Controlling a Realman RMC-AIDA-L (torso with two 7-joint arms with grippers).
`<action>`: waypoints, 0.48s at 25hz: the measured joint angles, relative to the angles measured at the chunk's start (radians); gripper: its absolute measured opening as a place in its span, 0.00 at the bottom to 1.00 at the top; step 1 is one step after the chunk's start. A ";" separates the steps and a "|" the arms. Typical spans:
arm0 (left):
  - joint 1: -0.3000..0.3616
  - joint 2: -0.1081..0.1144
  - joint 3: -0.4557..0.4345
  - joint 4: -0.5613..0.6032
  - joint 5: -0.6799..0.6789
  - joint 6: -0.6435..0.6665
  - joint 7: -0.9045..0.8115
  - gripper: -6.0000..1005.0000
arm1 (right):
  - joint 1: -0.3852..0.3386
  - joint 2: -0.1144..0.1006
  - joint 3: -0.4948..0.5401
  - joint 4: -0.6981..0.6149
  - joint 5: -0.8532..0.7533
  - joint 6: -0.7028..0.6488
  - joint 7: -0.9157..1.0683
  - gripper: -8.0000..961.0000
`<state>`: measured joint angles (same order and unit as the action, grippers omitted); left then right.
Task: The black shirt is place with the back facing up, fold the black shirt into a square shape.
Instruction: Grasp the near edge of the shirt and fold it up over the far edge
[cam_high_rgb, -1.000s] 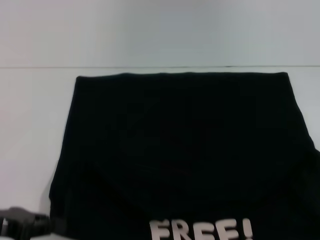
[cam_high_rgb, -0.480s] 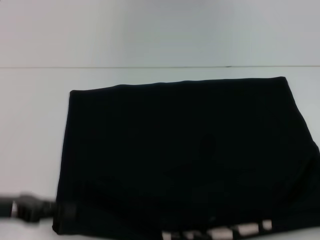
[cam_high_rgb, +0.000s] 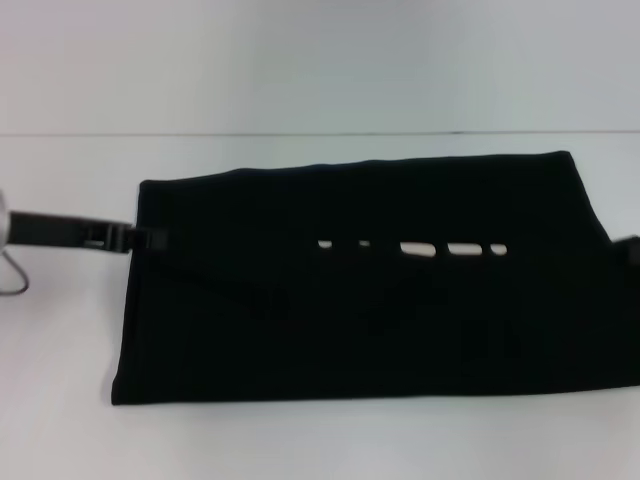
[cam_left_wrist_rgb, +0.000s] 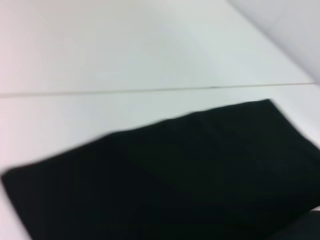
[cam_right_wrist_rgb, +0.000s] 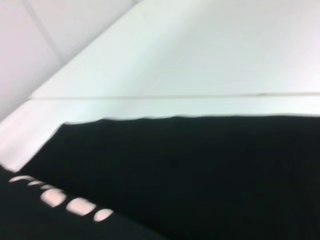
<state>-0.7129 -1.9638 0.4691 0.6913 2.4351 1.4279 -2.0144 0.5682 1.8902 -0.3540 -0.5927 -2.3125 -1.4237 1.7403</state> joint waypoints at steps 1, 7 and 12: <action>-0.011 -0.001 0.023 -0.008 0.000 -0.041 -0.010 0.05 | 0.023 -0.001 0.000 0.029 0.000 0.048 0.001 0.06; -0.052 -0.015 0.158 -0.056 0.002 -0.294 -0.057 0.05 | 0.130 0.002 -0.007 0.150 0.001 0.300 0.001 0.06; -0.080 -0.017 0.226 -0.090 0.002 -0.430 -0.071 0.05 | 0.214 0.015 -0.011 0.223 0.001 0.494 -0.007 0.06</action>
<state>-0.7933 -1.9810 0.6952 0.6014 2.4372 0.9978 -2.0858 0.7818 1.9055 -0.3652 -0.3695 -2.3117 -0.9301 1.7334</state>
